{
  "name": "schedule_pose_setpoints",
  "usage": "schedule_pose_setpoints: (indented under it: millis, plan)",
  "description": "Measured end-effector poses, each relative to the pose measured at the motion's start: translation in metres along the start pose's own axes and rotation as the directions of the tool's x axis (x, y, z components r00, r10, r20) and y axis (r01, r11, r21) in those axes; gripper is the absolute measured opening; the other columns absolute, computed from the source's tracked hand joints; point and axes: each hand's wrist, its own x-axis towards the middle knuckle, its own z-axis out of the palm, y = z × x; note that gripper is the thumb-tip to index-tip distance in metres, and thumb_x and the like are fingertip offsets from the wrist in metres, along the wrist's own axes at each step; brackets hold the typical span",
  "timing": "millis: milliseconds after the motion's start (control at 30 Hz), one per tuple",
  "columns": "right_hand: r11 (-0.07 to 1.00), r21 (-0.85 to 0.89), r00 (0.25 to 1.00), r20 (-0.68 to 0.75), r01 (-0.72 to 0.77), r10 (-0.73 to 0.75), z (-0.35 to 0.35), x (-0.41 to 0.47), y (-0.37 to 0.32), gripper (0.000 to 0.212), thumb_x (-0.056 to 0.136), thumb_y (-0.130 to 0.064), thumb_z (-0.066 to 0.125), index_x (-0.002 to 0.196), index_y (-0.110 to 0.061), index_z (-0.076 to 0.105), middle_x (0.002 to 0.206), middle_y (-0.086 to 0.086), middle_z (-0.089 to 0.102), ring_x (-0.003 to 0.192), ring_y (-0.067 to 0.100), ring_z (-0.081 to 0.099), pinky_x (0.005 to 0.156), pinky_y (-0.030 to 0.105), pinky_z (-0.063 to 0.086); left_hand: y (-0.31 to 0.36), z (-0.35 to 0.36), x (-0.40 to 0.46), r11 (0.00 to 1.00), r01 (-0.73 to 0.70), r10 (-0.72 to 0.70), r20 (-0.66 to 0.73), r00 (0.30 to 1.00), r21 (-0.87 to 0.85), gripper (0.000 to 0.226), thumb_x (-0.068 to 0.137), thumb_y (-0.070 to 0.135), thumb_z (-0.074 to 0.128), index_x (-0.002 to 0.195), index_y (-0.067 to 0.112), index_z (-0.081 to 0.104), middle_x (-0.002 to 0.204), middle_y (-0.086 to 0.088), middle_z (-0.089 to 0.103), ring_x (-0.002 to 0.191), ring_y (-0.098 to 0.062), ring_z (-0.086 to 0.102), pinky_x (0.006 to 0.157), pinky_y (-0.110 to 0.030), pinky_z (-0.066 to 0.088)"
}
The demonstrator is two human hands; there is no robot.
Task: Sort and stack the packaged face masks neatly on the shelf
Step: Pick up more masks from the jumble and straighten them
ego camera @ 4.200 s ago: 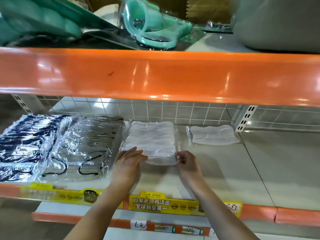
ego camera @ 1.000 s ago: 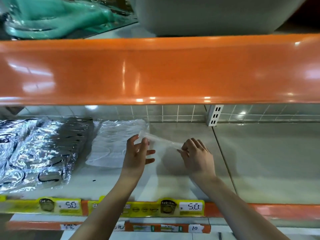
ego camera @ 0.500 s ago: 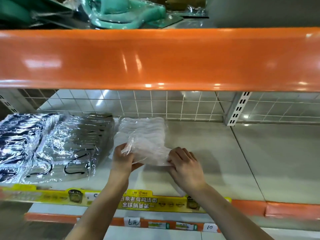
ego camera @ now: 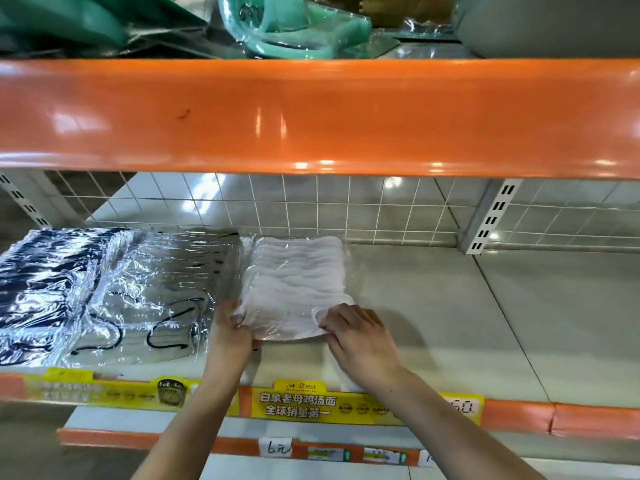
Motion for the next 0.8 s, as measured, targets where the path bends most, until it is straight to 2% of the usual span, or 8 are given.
schedule_pose_setpoints:
  millis: [100, 167, 233, 300, 400, 500, 567, 800]
  plan:
    - [1.000, -0.030, 1.000, -0.013, -0.006, 0.005, 0.006, 0.004, -0.006, 0.023, 0.074, -0.023, 0.049, 0.087, -0.024, 0.069, 0.088, -0.009, 0.064, 0.077, 0.016, 0.061, 0.071, 0.027, 0.043, -0.002, -0.006, 0.000, 0.987, -0.088, 0.095, -0.045, 0.994, 0.134, 0.055, 0.081, -0.018, 0.040, 0.128, 0.010, 0.045, 0.107, -0.009, 0.057, 0.102, -0.033, 0.057, 0.083, -0.039, 0.048]
    - [0.999, -0.037, 1.000, -0.017, -0.018, 0.018, 0.011, 0.006, -0.008, 0.020, 0.074, -0.020, 0.054, 0.087, -0.023, 0.069, 0.088, -0.008, 0.065, 0.077, 0.017, 0.063, 0.071, 0.028, 0.046, -0.001, -0.008, -0.005, 0.951, -0.220, 0.237, -0.051, 0.970, 0.218, 0.060, 0.079, -0.013, 0.038, 0.132, 0.014, 0.045, 0.117, -0.010, 0.058, 0.108, -0.028, 0.055, 0.086, -0.041, 0.045]
    - [0.999, -0.021, 0.999, -0.019, -0.033, 0.032, 0.013, 0.006, -0.010, 0.019, 0.070, -0.015, 0.064, 0.087, -0.021, 0.069, 0.088, -0.007, 0.066, 0.077, 0.017, 0.064, 0.070, 0.027, 0.049, 0.000, -0.006, -0.012, 0.811, -0.392, 0.454, -0.045, 0.890, 0.433, 0.060, 0.072, -0.003, 0.036, 0.129, 0.009, 0.051, 0.122, -0.016, 0.058, 0.113, -0.035, 0.051, 0.093, -0.049, 0.043]
    - [0.999, -0.017, 0.999, -0.013, -0.049, 0.049, 0.013, 0.006, -0.012, 0.023, 0.069, -0.014, 0.062, 0.089, -0.021, 0.070, 0.087, -0.006, 0.066, 0.079, 0.018, 0.065, 0.069, 0.026, 0.050, -0.003, -0.003, -0.016, 0.600, -0.490, 0.580, 0.078, 0.811, 0.632, 0.054, 0.069, 0.007, 0.036, 0.118, 0.005, 0.058, 0.118, -0.018, 0.061, 0.114, -0.041, 0.052, 0.093, -0.053, 0.044]
    - [0.998, -0.011, 0.997, 0.028, -0.070, 0.070, 0.010, 0.004, -0.016, 0.035, 0.070, -0.024, 0.046, 0.095, -0.020, 0.071, 0.095, -0.005, 0.068, 0.086, 0.018, 0.066, 0.071, 0.026, 0.052, -0.007, 0.005, -0.017, 0.414, -0.601, 0.541, 0.347, 0.766, 0.683, 0.037, 0.080, 0.023, 0.043, 0.111, 0.012, 0.061, 0.118, -0.013, 0.065, 0.112, -0.037, 0.060, 0.083, -0.050, 0.051]
    - [0.995, -0.008, 0.991, 0.088, -0.097, 0.097, 0.005, 0.003, -0.021, 0.038, 0.072, -0.035, 0.045, 0.097, -0.020, 0.070, 0.101, -0.005, 0.067, 0.094, 0.017, 0.065, 0.075, 0.027, 0.053, -0.016, 0.013, -0.009, 0.256, -0.615, 0.346, 0.523, 0.779, 0.746, 0.057, 0.083, 0.055, 0.037, 0.114, 0.015, 0.063, 0.118, -0.012, 0.066, 0.109, -0.034, 0.063, 0.078, -0.043, 0.055]
    - [0.994, -0.033, 0.988, 0.107, -0.106, 0.109, 0.003, 0.002, -0.022, 0.040, 0.075, -0.040, 0.044, 0.098, -0.021, 0.069, 0.104, -0.006, 0.066, 0.095, 0.016, 0.065, 0.076, 0.027, 0.053, -0.019, 0.016, -0.007, 0.189, -0.624, 0.313, 0.556, 0.770, 0.758, 0.062, 0.085, 0.064, 0.029, 0.118, 0.018, 0.055, 0.118, -0.014, 0.066, 0.106, -0.034, 0.064, 0.077, -0.042, 0.055]
    - [0.995, -0.031, 0.987, 0.125, -0.097, 0.101, 0.008, 0.007, -0.025, 0.043, 0.083, -0.040, 0.044, 0.112, -0.016, 0.065, 0.114, -0.001, 0.062, 0.107, 0.019, 0.060, 0.087, 0.032, 0.050, -0.023, 0.013, 0.000, 0.180, -0.628, 0.283, 0.572, 0.770, 0.757, 0.071, 0.097, 0.056, 0.015, 0.116, 0.012, 0.067, 0.122, -0.020, 0.062, 0.108, -0.040, 0.062, 0.079, -0.047, 0.054]
